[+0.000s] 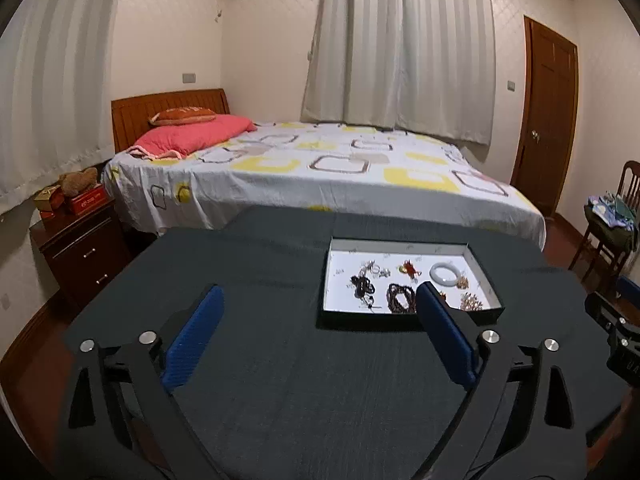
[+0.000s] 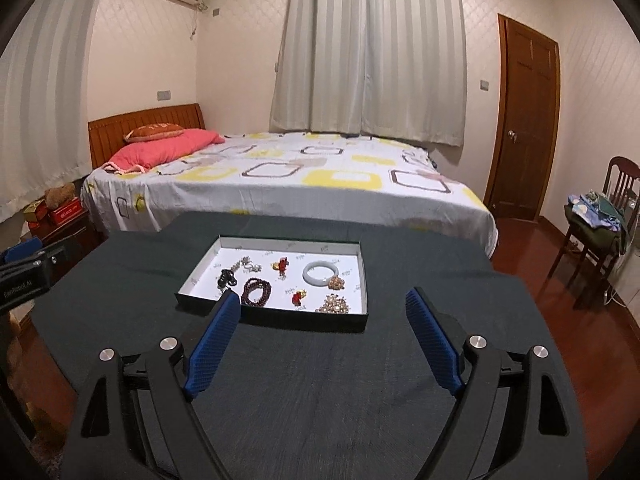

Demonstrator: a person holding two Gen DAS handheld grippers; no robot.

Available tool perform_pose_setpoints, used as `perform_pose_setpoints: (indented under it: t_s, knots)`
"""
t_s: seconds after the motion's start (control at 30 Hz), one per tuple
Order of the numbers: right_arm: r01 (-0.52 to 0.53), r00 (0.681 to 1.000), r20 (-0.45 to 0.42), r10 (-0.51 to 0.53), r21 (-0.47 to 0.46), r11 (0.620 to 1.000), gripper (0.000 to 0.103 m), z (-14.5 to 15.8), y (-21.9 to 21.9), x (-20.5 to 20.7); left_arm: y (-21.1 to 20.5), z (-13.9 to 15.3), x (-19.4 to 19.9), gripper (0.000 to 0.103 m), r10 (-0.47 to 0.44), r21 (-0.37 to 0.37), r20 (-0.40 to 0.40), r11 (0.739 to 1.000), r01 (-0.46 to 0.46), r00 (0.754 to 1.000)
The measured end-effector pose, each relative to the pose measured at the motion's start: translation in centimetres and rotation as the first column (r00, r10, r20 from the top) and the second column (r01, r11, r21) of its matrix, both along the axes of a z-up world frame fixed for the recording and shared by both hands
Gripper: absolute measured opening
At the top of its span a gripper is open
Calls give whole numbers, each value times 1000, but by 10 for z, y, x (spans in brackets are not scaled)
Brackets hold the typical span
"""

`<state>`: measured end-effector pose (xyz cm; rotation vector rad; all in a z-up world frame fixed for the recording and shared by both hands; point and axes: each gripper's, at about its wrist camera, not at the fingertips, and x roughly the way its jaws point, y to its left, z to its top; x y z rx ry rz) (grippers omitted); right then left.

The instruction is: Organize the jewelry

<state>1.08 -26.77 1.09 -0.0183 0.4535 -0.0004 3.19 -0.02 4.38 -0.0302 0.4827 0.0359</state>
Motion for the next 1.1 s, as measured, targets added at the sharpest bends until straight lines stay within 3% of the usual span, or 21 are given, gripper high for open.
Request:
perform_pose_setpoints:
  t_s: [0.4,1.1]
  knots:
    - [1,999,45,-1,-3,1000,82,13,4,-20,8,16,-24,95,8,-13,47,1000,-8,999]
    - [3,998,58,-3,1,1000,82,16,5,-25,5,15,-29,95,3,-6,58,1000,-3,998]
